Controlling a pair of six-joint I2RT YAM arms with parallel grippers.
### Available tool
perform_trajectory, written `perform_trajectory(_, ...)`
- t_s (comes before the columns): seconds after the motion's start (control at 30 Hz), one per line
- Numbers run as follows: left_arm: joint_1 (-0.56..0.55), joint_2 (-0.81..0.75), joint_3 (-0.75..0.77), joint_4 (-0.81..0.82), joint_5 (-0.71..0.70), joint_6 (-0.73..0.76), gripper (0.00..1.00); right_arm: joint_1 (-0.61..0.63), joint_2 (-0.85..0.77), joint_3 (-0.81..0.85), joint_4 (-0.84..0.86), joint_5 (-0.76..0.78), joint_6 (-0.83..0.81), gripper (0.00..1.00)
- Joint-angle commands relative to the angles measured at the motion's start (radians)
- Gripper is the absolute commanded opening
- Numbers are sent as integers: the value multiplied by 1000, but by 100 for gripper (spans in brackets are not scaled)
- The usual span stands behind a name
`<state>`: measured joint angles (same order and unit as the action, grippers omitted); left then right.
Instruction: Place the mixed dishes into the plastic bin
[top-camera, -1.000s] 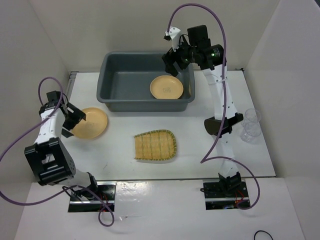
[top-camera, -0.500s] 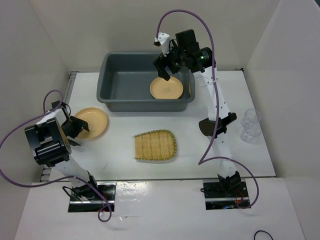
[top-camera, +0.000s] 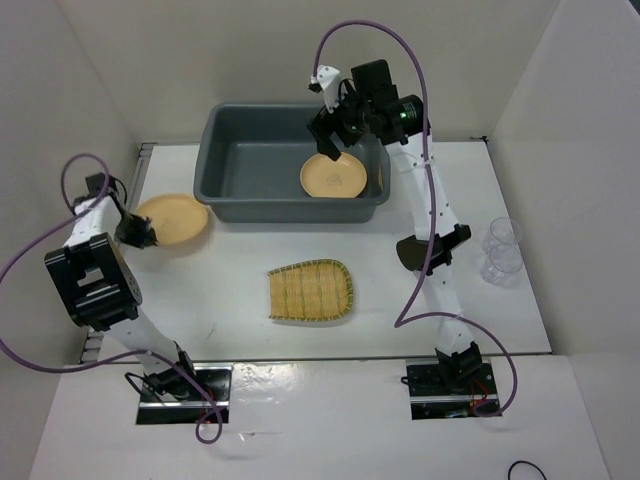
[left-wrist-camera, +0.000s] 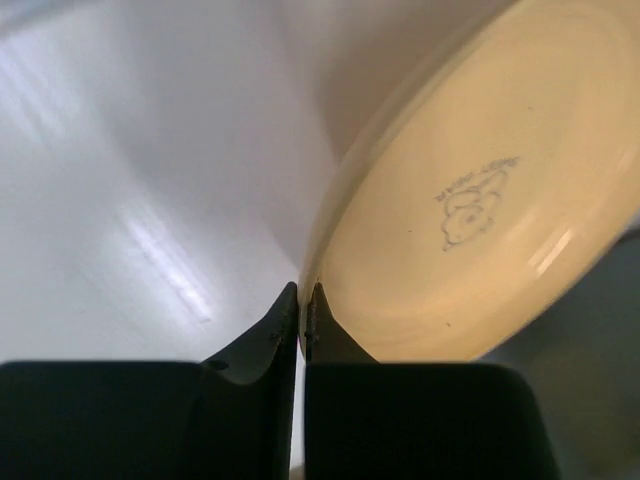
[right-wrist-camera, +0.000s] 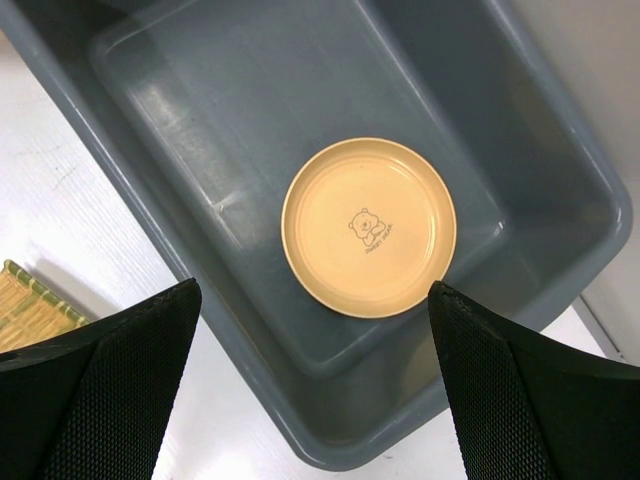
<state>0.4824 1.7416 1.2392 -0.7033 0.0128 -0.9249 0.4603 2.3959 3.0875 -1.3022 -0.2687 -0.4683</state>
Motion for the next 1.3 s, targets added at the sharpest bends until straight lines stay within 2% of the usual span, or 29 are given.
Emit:
perform_trajectory(0.0, 1, -71, 225, -41, -111, -153, 0, -11, -24, 50, 23, 3, 13, 98)
perform_trajectory(0.1, 1, -92, 391, -71, -129, -242, 0, -11, -34, 50, 23, 3, 22, 98)
perform_trajectory(0.2, 1, -128, 430, -58, -129, -308, 0, -11, -55, 50, 23, 22, 22, 98)
perform_trajectory(0.27, -8, -169, 413, 43, -67, -360, 0, -11, -64, 50, 23, 31, 22, 98)
perform_trajectory(0.3, -17, -169, 395, 170, -33, -371, 0, -11, -64, 50, 23, 40, 31, 98)
perform_trajectory(0.33, -31, -178, 373, 245, 66, -371, 0, -11, -76, 50, 23, 40, 31, 98)
perform_trajectory(0.37, -50, -169, 358, 293, 108, -362, 0, -11, -76, 50, 32, 49, 31, 98)
perform_trajectory(0.43, -146, -97, 422, 309, 133, -338, 0, -11, -96, 50, 44, 80, 40, 98)
perform_trajectory(0.47, -186, -62, 466, 309, 144, -269, 0, -11, -96, 50, 66, 110, 52, 98)
perform_trajectory(0.57, -338, 169, 746, 194, 154, -127, 0, -20, -122, 50, 107, 167, 82, 98)
perform_trajectory(0.6, -373, 226, 940, 97, 154, -94, 0, -20, -136, 50, 107, 183, 97, 98)
perform_trajectory(0.63, -440, 284, 1050, 43, 141, -66, 0, -29, -150, 50, 121, 197, 97, 98)
perform_trajectory(0.67, -473, 411, 1163, -8, 127, -14, 0, -29, -150, 50, 135, 209, 111, 98)
perform_trajectory(0.7, -501, 486, 1289, -122, 137, 4, 0, -29, -162, 50, 135, 245, 125, 98)
perform_trajectory(0.73, -545, 568, 1586, -184, 147, 4, 0, -29, -175, 50, 148, 265, 125, 98)
perform_trajectory(0.77, -562, 743, 1746, -241, 194, 8, 0, -41, -175, 50, 149, 276, 134, 98)
perform_trajectory(0.8, -577, 830, 1899, -301, 243, -11, 0, -41, -187, 50, 162, 289, 134, 98)
perform_trajectory(0.87, -609, 826, 1716, -228, 331, -32, 0, -52, -196, 50, 162, 289, 134, 98)
perform_trajectory(1.0, -697, 964, 1899, -269, 292, 0, 0, -75, -205, 50, 141, 279, 134, 98)
perform_trajectory(1.07, -725, 998, 1869, -259, 308, 0, 0, -86, -205, 50, 141, 269, 125, 98)
perform_trajectory(1.13, -738, 1021, 1869, -274, 250, 11, 0, -98, -205, 50, 132, 250, 125, 98)
perform_trajectory(1.27, -748, 1059, 1840, -288, 240, 23, 0, -136, -205, 50, 121, 229, 125, 98)
